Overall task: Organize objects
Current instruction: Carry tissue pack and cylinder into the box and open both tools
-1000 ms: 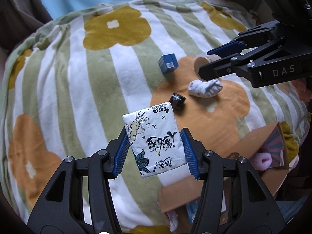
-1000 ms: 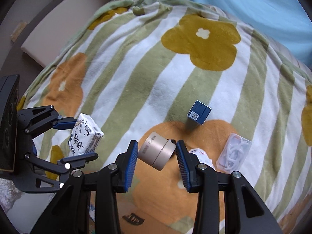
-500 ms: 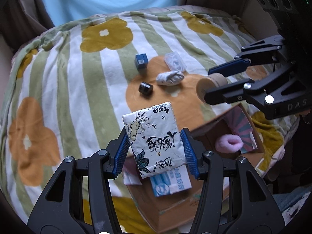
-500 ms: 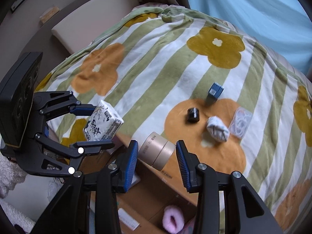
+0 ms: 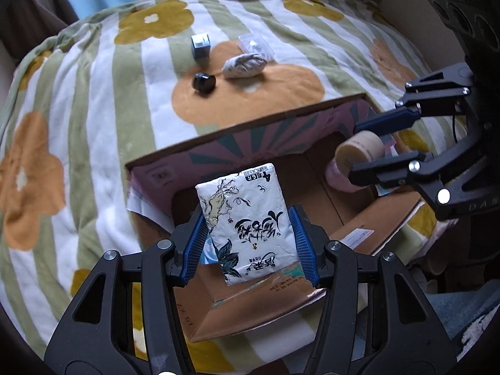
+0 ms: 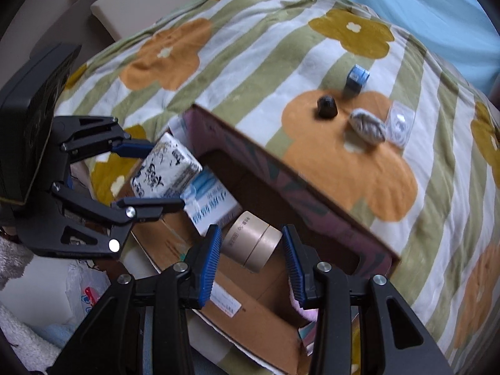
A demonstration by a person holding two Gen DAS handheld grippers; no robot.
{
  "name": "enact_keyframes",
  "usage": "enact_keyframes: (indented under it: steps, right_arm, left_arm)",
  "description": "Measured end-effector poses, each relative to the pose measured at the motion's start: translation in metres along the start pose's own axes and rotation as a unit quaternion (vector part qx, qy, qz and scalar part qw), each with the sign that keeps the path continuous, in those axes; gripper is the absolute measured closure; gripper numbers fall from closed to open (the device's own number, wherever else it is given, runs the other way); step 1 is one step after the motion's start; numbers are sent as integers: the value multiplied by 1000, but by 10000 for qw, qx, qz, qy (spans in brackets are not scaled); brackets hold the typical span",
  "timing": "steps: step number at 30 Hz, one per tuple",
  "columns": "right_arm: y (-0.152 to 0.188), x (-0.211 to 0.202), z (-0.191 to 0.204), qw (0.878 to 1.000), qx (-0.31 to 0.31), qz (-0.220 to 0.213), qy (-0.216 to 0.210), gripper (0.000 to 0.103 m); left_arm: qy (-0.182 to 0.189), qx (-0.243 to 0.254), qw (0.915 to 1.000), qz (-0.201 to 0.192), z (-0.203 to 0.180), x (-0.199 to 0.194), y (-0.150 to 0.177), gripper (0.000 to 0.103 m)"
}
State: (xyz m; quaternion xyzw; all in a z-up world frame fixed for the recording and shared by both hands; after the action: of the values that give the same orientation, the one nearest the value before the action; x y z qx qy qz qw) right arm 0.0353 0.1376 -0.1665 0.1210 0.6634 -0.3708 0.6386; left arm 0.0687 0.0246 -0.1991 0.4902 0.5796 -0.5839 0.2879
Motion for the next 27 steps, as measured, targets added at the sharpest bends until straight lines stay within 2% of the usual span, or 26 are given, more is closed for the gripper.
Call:
enact_keyframes:
  steps: [3,9,27]
  right_arm:
    - [18,12,7,9999,46,128,43,66]
    - [31,19,8,9994,225,197,149,66]
    - [40,25,-4,9970,655,261,306,66]
  left_arm:
    - [-9,32,10000,69,-4,10,10,54]
    - [7,-34,9999,126,-7,15,13,54]
    - [10,88,9997,246,-13,24,14,54]
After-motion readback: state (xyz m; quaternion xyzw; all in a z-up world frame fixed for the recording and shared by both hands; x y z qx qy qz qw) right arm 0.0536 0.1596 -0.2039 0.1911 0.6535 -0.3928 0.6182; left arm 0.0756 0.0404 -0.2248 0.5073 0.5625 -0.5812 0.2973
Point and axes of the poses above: each gripper's, at about its wrist camera, not at the fingertips, and x roughly the way its jaws point, z to its left, y to its underside, the point moved 2 cm from there along x, roughly the way its jaws point, and after that the axes turned 9 degrees about -x, right-handed, at the moved point
